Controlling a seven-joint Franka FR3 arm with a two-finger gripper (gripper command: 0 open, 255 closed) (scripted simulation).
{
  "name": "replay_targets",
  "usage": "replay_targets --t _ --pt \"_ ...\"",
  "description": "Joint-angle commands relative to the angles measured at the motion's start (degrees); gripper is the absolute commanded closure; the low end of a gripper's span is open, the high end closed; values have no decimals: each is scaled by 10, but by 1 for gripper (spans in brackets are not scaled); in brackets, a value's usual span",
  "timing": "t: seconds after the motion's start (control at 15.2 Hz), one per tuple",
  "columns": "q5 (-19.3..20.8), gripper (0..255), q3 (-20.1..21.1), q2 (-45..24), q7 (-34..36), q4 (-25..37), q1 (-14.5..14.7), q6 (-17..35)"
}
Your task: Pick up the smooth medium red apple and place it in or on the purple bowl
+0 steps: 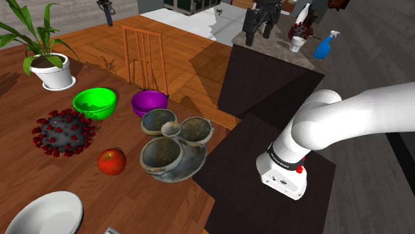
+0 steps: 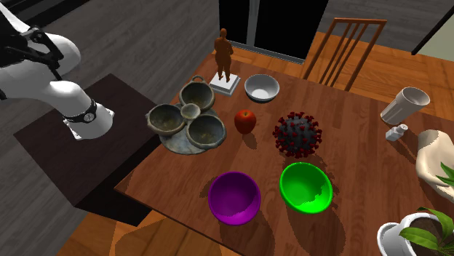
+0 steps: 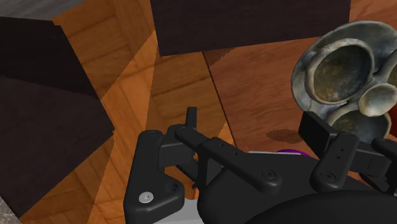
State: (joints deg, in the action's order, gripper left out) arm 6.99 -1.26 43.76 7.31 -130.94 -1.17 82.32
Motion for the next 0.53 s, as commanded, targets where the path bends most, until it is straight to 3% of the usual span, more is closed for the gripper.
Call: replay_targets --t 0.0,0.46 --pt "0 0 0 0 0 0 0 0" --pt "-45 0 49 -64 52 -35 29 91"
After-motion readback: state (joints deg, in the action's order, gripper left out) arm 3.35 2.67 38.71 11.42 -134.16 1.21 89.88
